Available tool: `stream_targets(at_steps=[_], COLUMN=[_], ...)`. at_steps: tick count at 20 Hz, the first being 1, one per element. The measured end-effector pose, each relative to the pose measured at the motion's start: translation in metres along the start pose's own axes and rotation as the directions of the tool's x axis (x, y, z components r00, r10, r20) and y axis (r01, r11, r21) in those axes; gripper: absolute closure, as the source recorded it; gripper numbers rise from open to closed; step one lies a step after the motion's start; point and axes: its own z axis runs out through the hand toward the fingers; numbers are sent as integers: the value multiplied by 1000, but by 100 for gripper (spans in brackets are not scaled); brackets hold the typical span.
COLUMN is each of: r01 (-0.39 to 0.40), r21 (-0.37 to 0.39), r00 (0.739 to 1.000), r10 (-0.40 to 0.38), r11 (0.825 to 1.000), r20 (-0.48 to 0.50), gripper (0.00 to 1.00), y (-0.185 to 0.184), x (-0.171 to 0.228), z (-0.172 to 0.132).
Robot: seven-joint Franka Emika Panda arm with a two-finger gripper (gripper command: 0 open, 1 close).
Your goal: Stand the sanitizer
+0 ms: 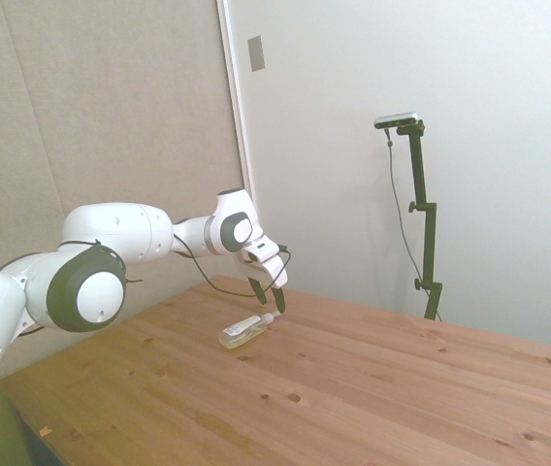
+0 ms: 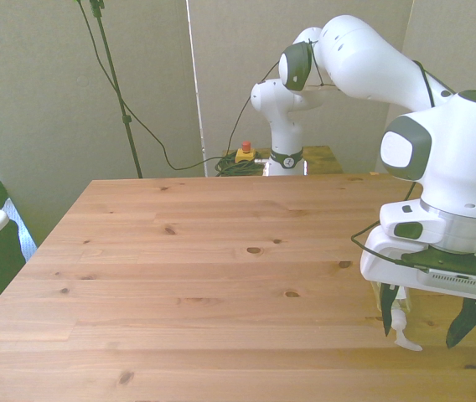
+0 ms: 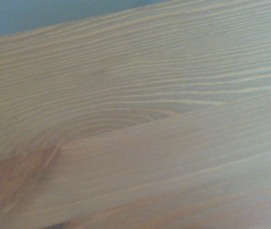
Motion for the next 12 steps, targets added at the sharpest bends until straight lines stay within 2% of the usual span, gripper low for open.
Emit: stream_targets(at_steps=[7, 8, 12], r01=[5, 4, 3], r21=[-20, -22, -26], r00=[1000, 1000, 1000], r10=[-5, -4, -2], r11=[1000, 1000, 1000], r20=[13, 14, 20], gripper=[0, 100, 100], y=[6, 8, 15], x=[1, 3, 10], z=[11, 12, 17])
